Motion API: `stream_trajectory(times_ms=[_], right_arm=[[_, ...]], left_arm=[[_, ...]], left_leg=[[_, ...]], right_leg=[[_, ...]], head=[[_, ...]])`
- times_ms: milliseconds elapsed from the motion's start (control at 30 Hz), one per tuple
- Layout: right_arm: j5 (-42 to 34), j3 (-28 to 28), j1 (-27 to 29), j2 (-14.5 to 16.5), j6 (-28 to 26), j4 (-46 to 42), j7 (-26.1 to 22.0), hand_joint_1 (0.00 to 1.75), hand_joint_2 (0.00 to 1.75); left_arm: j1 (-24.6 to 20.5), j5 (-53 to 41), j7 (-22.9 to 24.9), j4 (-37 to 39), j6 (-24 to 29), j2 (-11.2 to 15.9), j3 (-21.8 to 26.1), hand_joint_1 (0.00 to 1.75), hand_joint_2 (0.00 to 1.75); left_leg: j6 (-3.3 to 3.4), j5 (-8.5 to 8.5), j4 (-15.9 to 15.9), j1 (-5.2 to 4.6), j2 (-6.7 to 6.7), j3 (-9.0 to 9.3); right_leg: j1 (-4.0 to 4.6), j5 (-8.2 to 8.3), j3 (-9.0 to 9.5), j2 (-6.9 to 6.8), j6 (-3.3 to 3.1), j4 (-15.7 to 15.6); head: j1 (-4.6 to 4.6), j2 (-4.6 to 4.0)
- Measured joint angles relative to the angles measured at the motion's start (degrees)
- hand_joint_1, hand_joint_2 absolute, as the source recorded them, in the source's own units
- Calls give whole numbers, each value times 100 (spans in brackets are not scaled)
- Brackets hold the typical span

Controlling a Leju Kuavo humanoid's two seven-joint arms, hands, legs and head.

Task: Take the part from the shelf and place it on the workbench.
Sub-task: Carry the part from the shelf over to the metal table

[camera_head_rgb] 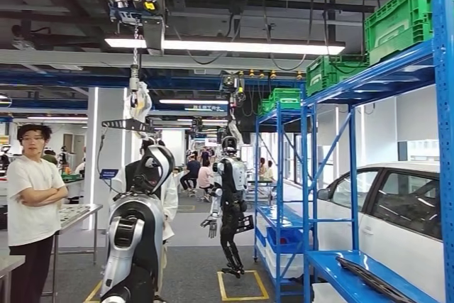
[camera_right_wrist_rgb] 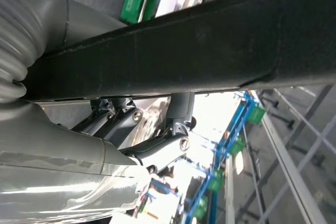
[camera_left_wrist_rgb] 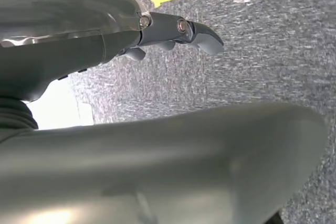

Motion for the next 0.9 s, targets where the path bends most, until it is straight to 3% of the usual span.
stream_trajectory(times_ms=[67,167,233,300,367,400,433,467,533,600,667,700,767,833,900], right_arm=[[-12,11,-20,14,13,4,10,175,175],[-31,25,-32,24,18,15,14,175,175],[-45,26,-30,29,12,17,6,175,175],[-52,25,-12,26,-3,20,-8,175,175],[-53,25,31,19,-20,26,-20,175,175],[-52,25,53,16,-25,28,-26,175,175],[-52,26,69,15,-27,28,-31,175,175],[-52,26,77,14,-28,27,-38,175,175],[-54,26,81,13,-29,20,-51,175,175],[-57,26,88,13,-28,15,-60,175,175],[-59,26,93,21,-27,9,-64,175,175],[-60,27,94,28,-27,5,-66,175,175],[-64,30,99,46,-27,-2,-72,175,175],[-69,31,126,51,-27,0,-75,175,175],[-74,31,163,50,-27,8,-74,175,175]], left_arm=[[-12,3,-2,0,-8,-6,1,0,175],[13,7,2,0,-16,-4,3,0,175],[21,2,5,0,-19,4,4,0,175],[9,-9,9,0,-19,13,4,0,175],[0,-28,12,0,-19,18,4,0,175],[3,-38,13,0,-19,19,4,0,175],[6,-48,14,0,-20,20,4,0,175],[7,-55,16,0,-21,21,4,0,175],[-1,-63,16,0,-31,18,4,0,175],[-7,-63,12,0,-42,15,4,0,175],[17,-63,8,0,-48,18,4,0,175],[36,-62,8,0,-50,20,4,0,175],[40,-62,13,0,-54,22,5,0,175],[12,-70,31,0,-54,19,6,0,175],[9,-90,63,0,-56,10,4,0,175]], left_leg=[[63,121,-441,-21,125,225],[221,110,-465,-51,8,201],[296,126,-472,-57,-87,191],[351,141,-476,-73,-192,179],[386,151,-474,-115,-327,169],[396,156,-473,-139,-404,168],[403,160,-473,-158,-482,173],[407,163,-472,-171,-560,181],[407,171,-470,-178,-707,190],[376,195,-471,-160,-838,164],[316,229,-490,-145,-952,132],[293,209,-474,-154,-916,114],[255,-10,-178,-176,-652,-30],[200,-383,520,-163,-353,-348],[142,-532,1004,-118,-246,-545]], right_leg=[[18,-53,-3,-93,81,63],[5,-90,10,-175,150,90],[-34,-274,-63,30,179,294],[-45,-660,-353,326,173,958],[-30,-924,-703,419,137,1691],[-17,-899,-774,436,104,1809],[3,-759,-733,462,62,1685],[30,-537,-598,518,11,1361],[76,-140,-268,770,-93,593],[99,-20,-112,923,-140,230],[89,-12,-80,824,-135,148],[74,12,-60,753,-137,96],[45,62,-27,592,-138,-1],[55,69,-29,413,-141,-14],[57,61,-33,234,-130,-11]], head=[[-1,1],[-2,1],[-2,1],[-2,0],[-2,0],[-2,0],[-2,0],[-2,0],[-2,0],[-2,0],[-2,0],[-2,0],[-2,0],[-2,0],[-2,0]])
